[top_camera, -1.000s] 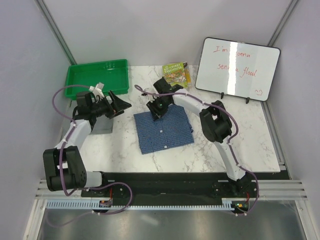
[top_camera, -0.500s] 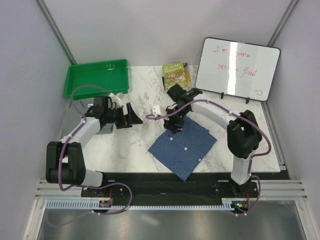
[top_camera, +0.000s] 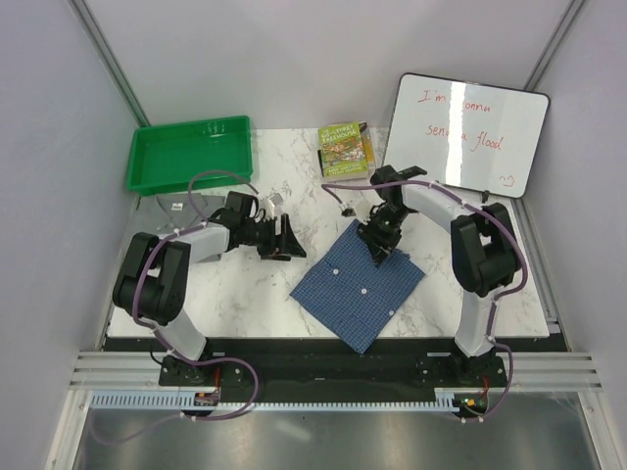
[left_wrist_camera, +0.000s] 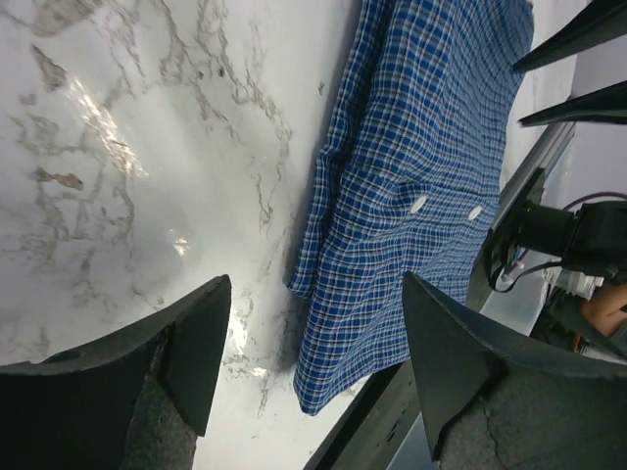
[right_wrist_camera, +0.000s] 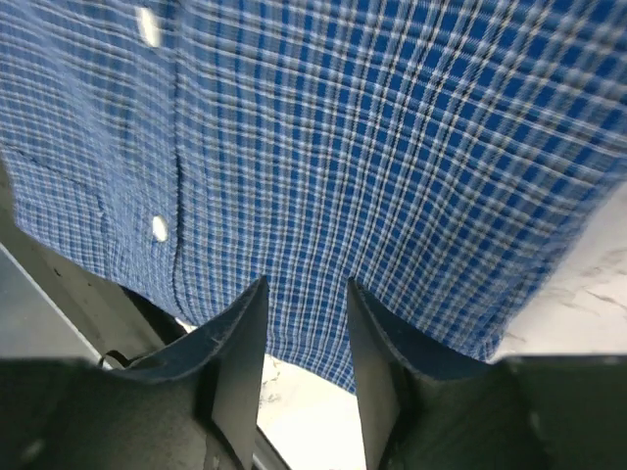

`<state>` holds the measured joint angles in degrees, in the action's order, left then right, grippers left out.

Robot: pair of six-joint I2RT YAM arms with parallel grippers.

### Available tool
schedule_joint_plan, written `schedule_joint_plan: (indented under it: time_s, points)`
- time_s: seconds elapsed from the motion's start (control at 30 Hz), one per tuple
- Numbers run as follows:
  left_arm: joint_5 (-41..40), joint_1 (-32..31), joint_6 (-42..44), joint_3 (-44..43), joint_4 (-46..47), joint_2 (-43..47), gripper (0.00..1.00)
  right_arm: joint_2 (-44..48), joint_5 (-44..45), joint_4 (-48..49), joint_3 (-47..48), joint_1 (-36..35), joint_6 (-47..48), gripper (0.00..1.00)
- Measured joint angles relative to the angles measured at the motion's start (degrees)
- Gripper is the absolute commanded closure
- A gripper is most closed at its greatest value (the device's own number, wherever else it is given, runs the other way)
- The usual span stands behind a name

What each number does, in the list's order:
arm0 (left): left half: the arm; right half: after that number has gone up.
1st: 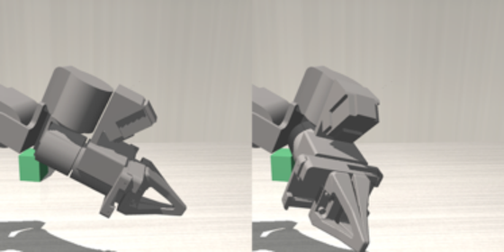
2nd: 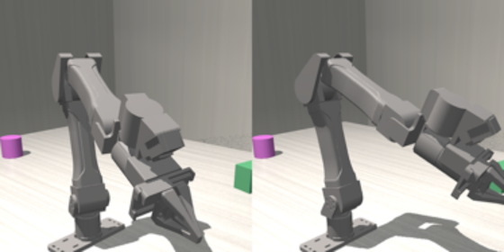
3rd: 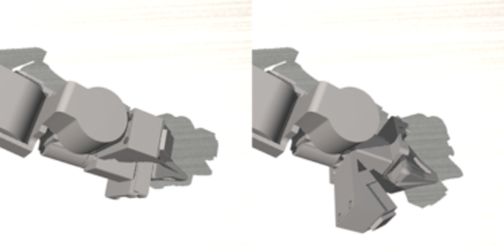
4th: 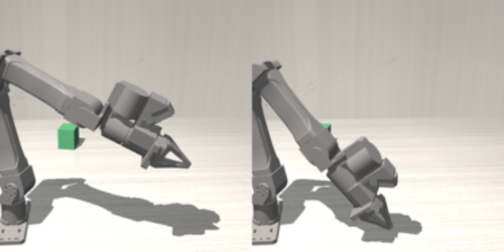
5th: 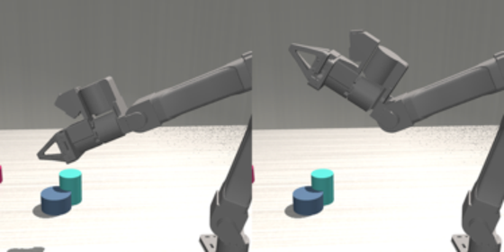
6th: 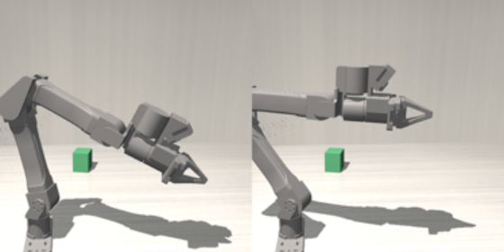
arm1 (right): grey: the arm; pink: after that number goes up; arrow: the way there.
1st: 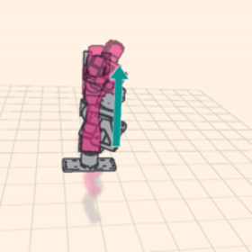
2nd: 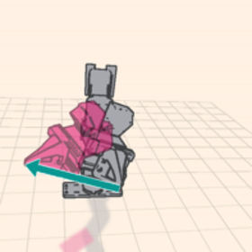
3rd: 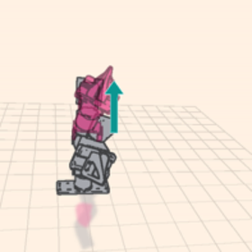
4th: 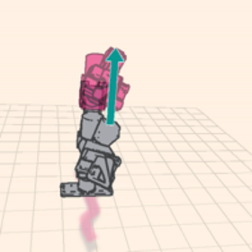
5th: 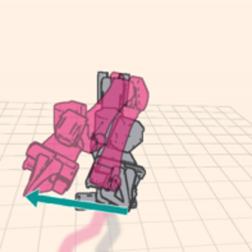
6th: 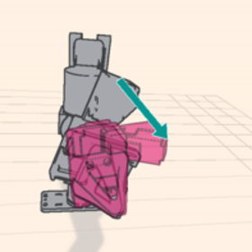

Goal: Fold and stack the long sleeve shirts
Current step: Fold the shirt

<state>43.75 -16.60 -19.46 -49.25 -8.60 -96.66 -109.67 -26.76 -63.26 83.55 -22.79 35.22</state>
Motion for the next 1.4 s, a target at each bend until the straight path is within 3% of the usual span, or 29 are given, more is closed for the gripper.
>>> schedule_joint_plan:
  time_s: [0.17,0.37,0.53,0.67,0.87,1.4]
  points:
    - [0.0,3.3,-2.2,3.9,2.8,4.7,0.21,-6.5,5.9,-0.1,2.4,-1.5,0.0,0.61]
    - [-0.1,6.8,-5.2,11.2,4.0,12.4,0.17,-18.6,10.3,-1.2,19.8,-5.5,3.7,0.58]
    - [0.0,6.8,-9.7,17.2,8.6,13.5,0.15,-18.7,9.8,5.3,23.6,-10.7,7.6,0.51]
    - [0.6,6.5,-16.2,20.3,16.5,9.9,0.17,-15.7,9.0,5.7,22.9,-10.8,7.5,0.5]
    - [2.4,5.2,-25.3,20.3,31.8,2.0,0.24,-8.7,8.9,4.2,20.6,-5.6,3.9,0.51]
    - [7.4,3.2,-34.3,17.9,50.4,-10.7,0.32,-9.6,8.6,0.3,18.1,-3.9,-2.4,0.52]
